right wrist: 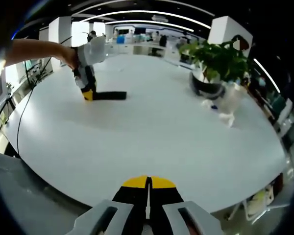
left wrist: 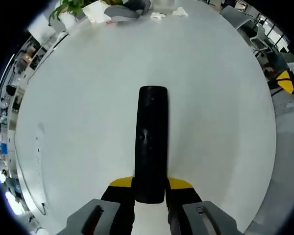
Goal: Press the specified remote control buttons in sequence, fully releasing each button before pressing the next.
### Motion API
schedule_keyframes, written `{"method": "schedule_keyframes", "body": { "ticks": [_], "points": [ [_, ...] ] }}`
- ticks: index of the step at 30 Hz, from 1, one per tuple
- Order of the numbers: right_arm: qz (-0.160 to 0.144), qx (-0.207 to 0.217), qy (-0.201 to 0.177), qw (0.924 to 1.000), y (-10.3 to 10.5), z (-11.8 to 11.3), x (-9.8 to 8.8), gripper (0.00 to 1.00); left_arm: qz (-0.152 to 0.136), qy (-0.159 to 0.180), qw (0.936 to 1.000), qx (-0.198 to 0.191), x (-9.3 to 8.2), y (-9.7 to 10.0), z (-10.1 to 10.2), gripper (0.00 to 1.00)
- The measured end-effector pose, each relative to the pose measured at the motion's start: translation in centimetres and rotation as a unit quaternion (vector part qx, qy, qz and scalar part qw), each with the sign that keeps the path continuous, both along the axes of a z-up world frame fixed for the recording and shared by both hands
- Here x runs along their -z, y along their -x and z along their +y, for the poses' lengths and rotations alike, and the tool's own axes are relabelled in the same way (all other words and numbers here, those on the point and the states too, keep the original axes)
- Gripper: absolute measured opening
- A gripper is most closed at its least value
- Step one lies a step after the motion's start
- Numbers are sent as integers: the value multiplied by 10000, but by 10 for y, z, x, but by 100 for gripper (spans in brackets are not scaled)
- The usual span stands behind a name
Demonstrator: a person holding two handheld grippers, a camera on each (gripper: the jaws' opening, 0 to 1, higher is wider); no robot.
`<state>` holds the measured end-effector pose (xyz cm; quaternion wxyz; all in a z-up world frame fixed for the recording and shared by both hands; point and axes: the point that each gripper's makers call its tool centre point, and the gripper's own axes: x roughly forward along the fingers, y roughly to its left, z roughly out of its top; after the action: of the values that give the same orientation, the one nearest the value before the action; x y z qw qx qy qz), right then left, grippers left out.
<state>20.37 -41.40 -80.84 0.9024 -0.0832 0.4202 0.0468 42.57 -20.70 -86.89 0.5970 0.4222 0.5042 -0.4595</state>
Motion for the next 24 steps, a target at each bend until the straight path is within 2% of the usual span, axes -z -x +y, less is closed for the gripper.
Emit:
{"method": "schedule_keyframes", "body": {
  "ticks": [24],
  "points": [
    [9,-16,2,10000,1,1,0,0,-2,-5,10000,-14,0,23,1,23]
  ]
}}
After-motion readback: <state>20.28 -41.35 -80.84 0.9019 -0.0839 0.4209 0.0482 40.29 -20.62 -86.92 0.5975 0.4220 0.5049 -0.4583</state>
